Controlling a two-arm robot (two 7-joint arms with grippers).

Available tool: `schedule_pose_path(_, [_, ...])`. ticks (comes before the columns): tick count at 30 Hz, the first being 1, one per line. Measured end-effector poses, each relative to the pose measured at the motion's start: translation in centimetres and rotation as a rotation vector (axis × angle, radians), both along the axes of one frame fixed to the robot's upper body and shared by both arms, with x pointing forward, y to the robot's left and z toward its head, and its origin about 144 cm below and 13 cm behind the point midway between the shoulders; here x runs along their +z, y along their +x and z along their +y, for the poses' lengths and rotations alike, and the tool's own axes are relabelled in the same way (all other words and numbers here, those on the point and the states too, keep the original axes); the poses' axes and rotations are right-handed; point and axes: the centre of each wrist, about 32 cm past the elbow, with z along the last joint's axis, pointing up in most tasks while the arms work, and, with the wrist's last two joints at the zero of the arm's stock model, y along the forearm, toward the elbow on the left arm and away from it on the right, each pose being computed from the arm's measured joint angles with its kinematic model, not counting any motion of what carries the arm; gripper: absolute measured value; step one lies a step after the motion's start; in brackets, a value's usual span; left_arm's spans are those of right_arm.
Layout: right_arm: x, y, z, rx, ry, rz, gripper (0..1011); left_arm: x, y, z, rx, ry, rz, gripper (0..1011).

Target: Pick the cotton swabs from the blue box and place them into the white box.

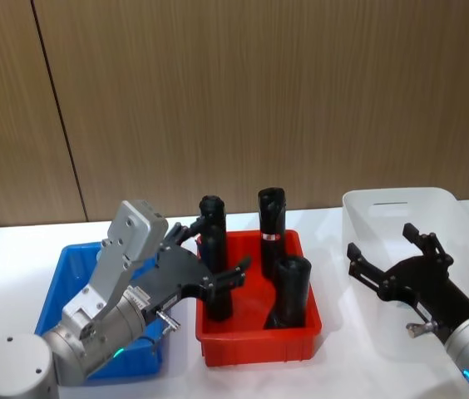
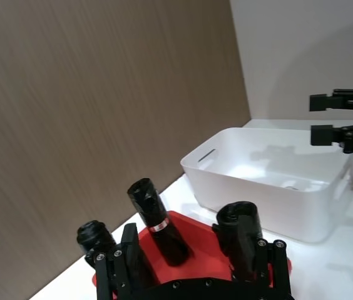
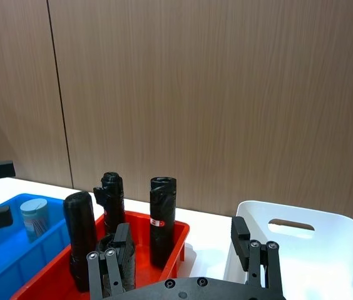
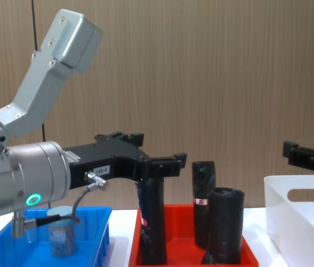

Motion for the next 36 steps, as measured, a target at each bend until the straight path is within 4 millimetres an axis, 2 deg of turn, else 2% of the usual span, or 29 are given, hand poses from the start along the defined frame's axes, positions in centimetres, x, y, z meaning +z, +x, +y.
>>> schedule_pose_path(24, [0.0,0.0,0.0,0.000,-0.001,-0.001,1002,-0.3,-2.7,-2.2,0.238,-0.029,-0.088,1004])
schedule_pose_path(36, [0.0,0.0,0.0,0.000,-0.001,-0.001,1002,-0.4,-3.2,-2.5,0.283,-0.037,-0.104,1004])
